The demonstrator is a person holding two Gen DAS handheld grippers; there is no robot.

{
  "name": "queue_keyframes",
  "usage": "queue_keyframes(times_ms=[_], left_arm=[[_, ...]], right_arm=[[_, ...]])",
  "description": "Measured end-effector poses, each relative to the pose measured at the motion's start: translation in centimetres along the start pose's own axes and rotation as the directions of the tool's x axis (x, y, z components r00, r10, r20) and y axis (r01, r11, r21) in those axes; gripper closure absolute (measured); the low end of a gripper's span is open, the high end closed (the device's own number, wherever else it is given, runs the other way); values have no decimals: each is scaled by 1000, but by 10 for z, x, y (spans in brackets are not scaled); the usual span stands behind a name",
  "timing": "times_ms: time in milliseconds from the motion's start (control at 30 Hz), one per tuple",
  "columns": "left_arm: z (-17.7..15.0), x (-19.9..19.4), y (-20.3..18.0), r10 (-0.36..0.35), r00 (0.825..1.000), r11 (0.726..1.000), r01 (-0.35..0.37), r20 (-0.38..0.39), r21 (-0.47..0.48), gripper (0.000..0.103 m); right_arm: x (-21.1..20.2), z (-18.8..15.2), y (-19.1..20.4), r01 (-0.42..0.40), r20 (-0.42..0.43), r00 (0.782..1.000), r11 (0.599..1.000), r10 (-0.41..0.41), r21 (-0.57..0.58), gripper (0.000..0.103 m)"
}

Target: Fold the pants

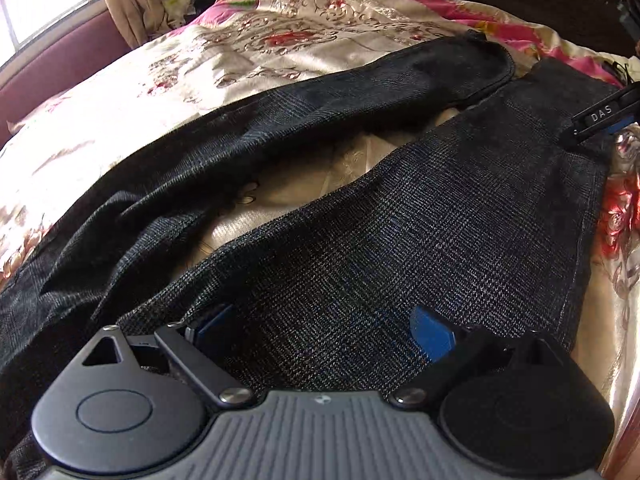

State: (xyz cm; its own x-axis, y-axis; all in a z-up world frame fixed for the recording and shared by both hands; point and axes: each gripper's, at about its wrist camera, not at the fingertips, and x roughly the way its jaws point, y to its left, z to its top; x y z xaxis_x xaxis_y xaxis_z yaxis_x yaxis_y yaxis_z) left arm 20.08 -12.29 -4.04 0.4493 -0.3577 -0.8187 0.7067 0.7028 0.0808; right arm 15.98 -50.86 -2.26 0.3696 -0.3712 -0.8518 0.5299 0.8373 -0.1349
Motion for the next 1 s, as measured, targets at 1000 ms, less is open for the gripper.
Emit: queue_keyframes(times_ms=[1000], left_arm=[[-6, 0, 305, 234, 959, 970, -240, -161, -22, 27]], right_arm=[[23, 118, 384, -286, -179, 912, 261, 368, -922, 17]])
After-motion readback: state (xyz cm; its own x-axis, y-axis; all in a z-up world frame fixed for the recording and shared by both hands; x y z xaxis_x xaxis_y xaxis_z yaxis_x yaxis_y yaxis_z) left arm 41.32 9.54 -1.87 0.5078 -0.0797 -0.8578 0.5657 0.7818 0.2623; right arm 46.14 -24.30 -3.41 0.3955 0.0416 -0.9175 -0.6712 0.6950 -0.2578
